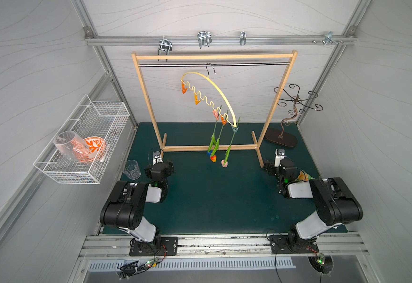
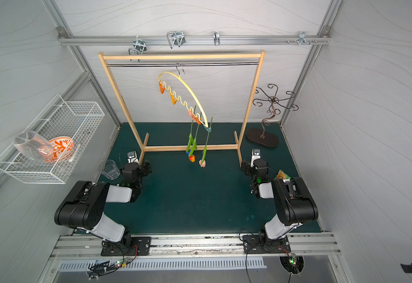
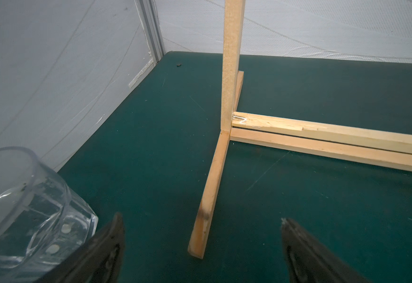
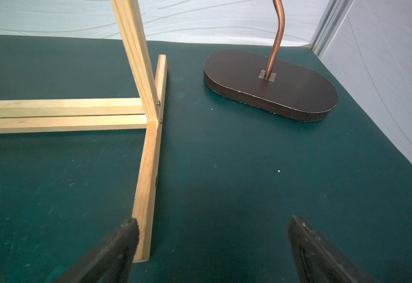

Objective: Dry the flowers on a clothes hanger
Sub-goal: Reset both arms

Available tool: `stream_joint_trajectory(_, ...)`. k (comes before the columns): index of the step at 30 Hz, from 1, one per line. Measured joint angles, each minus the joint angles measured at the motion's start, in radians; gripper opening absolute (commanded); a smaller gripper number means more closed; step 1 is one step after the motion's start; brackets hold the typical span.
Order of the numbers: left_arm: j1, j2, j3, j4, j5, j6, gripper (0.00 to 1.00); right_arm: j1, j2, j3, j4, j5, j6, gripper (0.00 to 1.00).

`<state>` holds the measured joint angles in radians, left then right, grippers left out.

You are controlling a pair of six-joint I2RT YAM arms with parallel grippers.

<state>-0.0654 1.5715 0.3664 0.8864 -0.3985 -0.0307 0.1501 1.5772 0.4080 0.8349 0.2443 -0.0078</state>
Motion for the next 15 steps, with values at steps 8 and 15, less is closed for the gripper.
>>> stream_joint_trajectory(8, 0.0, 0.0, 0.0, 0.0, 0.0, 0.0, 1.0, 0.0, 0.0, 0.0, -0.002, -0.003, 0.0, 0.99)
stream_joint_trajectory(15, 0.0, 0.0, 0.0, 0.0, 0.004, 0.0, 1.0, -0.026, 0.0, 0.013, -0.016, -0.044, 0.01, 0.99)
